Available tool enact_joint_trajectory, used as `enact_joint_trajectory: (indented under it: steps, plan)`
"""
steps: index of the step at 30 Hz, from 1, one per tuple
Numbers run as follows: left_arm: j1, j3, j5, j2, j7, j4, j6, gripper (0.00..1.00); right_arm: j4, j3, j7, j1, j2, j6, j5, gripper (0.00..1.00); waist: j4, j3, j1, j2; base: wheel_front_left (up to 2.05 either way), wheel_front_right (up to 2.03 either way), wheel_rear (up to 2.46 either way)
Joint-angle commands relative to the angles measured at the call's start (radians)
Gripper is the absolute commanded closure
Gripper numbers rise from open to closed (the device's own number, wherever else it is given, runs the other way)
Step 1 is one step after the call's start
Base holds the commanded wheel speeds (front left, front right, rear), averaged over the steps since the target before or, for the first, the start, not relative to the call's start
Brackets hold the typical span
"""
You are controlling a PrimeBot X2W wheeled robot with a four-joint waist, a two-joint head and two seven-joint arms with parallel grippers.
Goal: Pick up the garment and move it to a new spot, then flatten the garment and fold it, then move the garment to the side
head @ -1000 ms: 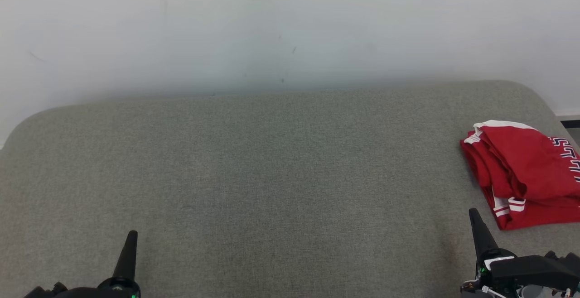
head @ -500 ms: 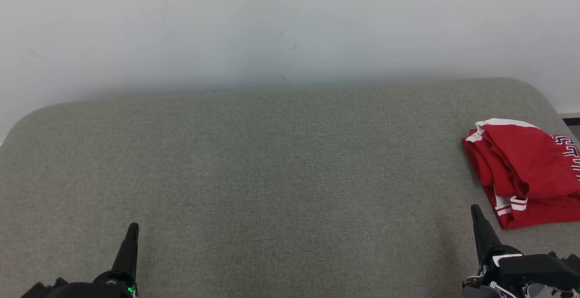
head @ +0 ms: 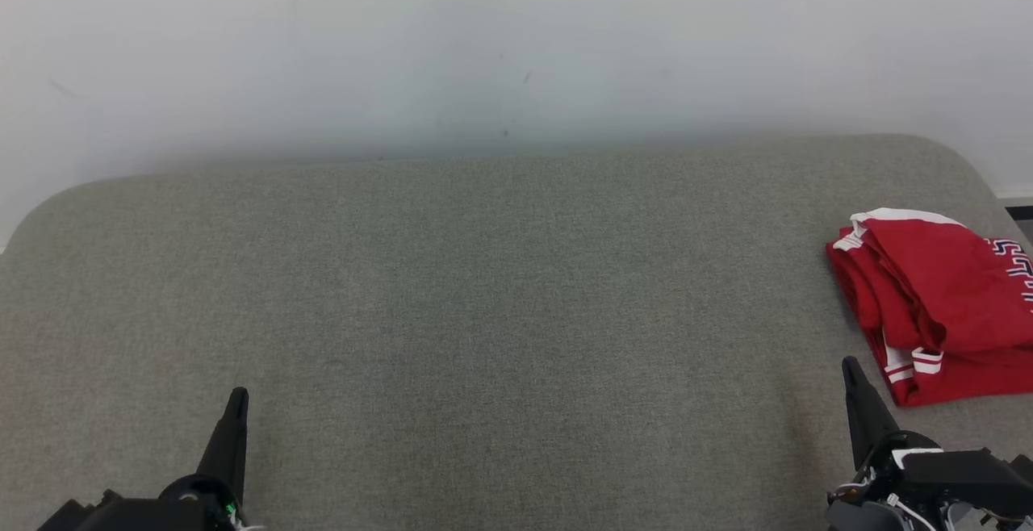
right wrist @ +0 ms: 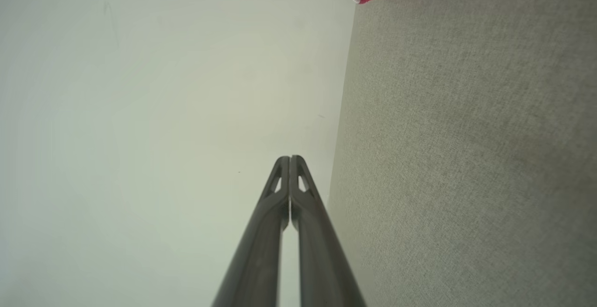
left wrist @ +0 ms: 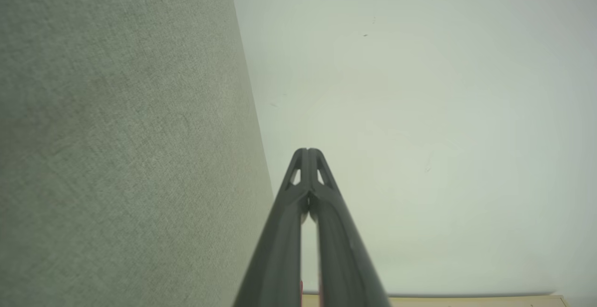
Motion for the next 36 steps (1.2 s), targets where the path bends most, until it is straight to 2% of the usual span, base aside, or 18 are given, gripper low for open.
enact_joint_trajectory:
  steps: [1, 7, 36]
  plan:
    - [-0.017, 0.0, -0.026, 0.006, 0.008, -0.006, -0.003, 1.0, -0.006, -0.004, 0.005, -0.01, 0.003, -0.002, 0.02, 1.0, 0.0, 0.001, 0.0001, 0.0, 0.0, 0.0, 0.0]
    - [-0.019, 0.0, -0.063, 0.006, 0.017, -0.008, -0.003, 1.0, -0.011, -0.009, 0.013, -0.011, 0.006, -0.002, 0.058, 1.0, 0.001, 0.005, 0.0001, 0.0, 0.0, 0.0, 0.0]
    - [-0.016, 0.0, -0.059, 0.006, 0.017, -0.007, -0.003, 1.0, -0.01, -0.008, 0.012, -0.008, 0.005, -0.002, 0.052, 1.0, 0.001, 0.005, 0.0001, 0.0, 0.0, 0.0, 0.0]
